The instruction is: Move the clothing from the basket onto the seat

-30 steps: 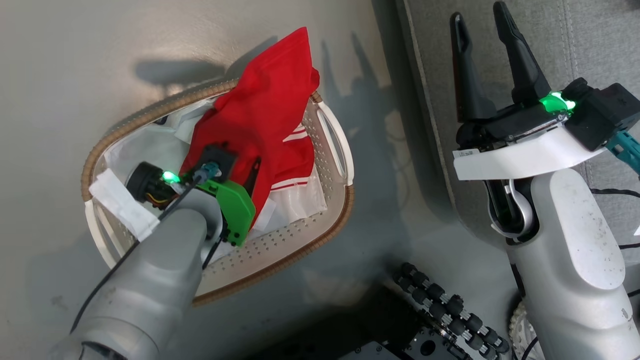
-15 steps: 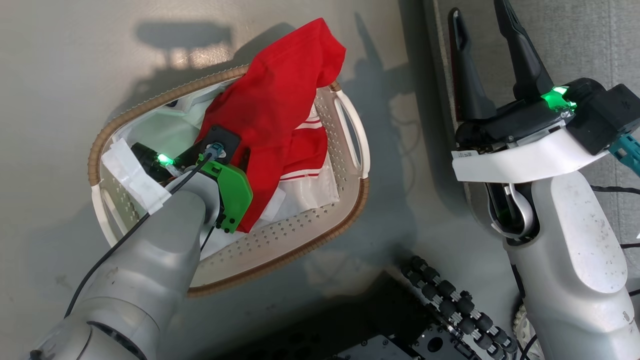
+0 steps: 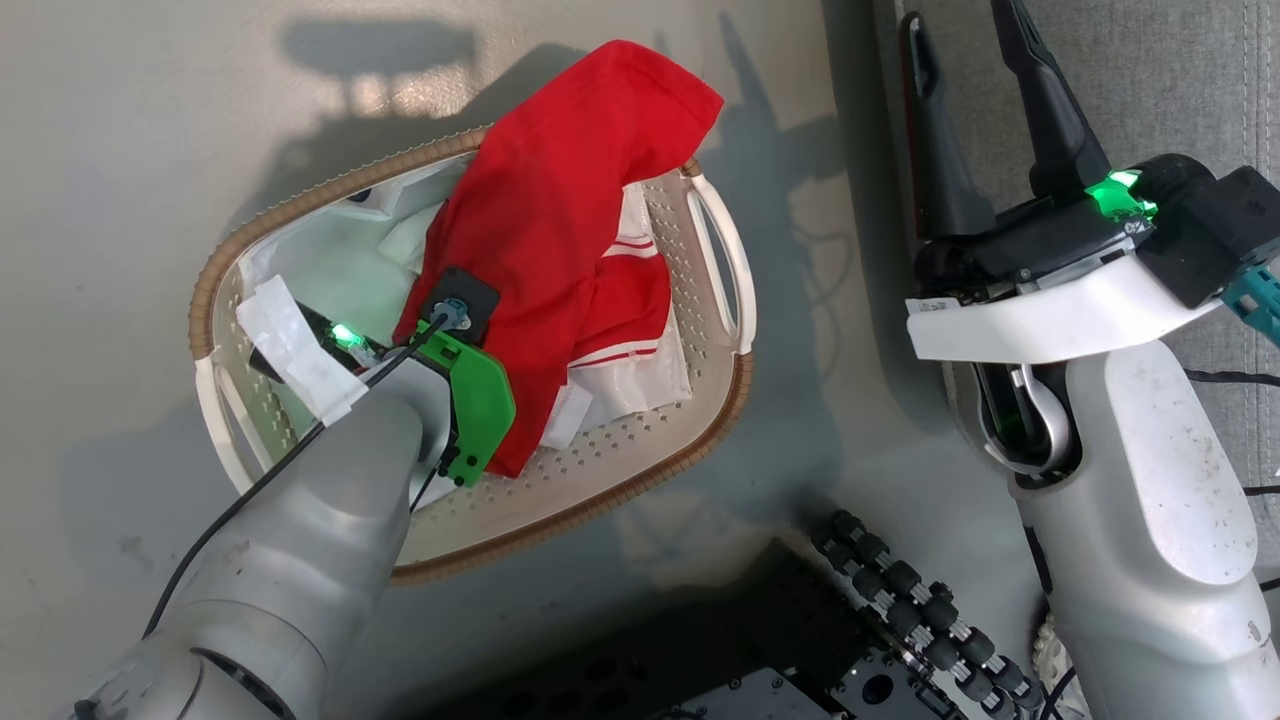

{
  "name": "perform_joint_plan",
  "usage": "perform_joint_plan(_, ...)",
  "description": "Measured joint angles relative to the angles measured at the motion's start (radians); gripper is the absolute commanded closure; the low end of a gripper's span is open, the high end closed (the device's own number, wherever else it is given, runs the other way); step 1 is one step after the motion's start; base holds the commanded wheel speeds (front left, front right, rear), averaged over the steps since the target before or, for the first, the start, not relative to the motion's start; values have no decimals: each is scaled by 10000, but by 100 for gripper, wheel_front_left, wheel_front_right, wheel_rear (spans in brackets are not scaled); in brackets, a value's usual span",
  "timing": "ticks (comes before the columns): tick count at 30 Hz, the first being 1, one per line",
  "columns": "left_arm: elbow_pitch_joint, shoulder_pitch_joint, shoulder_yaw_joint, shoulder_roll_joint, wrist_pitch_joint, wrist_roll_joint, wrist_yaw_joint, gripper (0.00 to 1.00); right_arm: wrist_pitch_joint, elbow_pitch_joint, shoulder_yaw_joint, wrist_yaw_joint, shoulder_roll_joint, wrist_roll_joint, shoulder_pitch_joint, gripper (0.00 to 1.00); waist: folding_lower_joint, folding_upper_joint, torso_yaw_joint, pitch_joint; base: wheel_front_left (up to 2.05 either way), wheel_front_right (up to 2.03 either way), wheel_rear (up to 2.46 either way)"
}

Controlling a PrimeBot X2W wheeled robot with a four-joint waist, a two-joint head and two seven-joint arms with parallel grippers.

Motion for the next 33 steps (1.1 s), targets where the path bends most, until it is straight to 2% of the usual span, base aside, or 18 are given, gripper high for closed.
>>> perform_joint_plan(13, -658, 776, -675, -23, -859, -788, -4, 100, 2, 928, 38, 0, 10, -341, -210, 0, 0, 0, -91, -721, 0, 0, 0)
perform_joint_plan(23, -1436, 1712, -974, -40, -1519, -2240, -13, 100, 0, 1977, 203, 0, 15, -809, 171, 0, -1, 0, 239, -2339, 0, 0, 0)
perform_joint_plan(29, -1868, 2118, -1185, -50, -1647, -2654, -15, 100, 0, 2560, 332, 0, 25, -1045, 726, 0, -1, 0, 576, -3448, 0, 0, 0)
perform_joint_plan(33, -2575, 2318, -911, 17, -1680, -2729, -15, 100, 0, 2857, 318, 0, 23, -1106, 1157, 0, -1, 0, 853, -4181, 0, 0, 0)
